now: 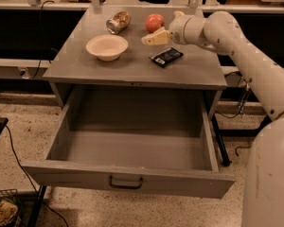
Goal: Place apple into top drawer
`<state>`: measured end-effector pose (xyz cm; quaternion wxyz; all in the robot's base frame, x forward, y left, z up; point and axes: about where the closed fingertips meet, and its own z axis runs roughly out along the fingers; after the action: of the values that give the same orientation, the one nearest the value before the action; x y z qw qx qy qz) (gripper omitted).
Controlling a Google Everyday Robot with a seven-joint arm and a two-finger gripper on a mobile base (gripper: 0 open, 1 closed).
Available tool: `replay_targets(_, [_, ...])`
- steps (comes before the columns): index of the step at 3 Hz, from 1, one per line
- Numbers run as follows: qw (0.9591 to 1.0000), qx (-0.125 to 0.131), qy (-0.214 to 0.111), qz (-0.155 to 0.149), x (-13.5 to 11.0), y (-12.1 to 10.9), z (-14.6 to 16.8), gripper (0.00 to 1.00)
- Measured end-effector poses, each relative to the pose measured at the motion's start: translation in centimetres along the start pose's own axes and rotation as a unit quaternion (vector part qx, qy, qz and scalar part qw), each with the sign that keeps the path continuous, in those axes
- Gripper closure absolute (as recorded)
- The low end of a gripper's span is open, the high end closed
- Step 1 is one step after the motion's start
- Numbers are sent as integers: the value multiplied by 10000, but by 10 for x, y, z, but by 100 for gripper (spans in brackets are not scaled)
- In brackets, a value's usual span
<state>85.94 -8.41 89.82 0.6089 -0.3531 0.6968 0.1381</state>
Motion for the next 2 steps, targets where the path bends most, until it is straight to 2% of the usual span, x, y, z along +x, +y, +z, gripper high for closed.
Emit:
replay_targets(1, [9994,339,-91,-15,-7,-5,53,0])
replay_targets(2, [9989,441,-141,-65,-17,-5,83,0])
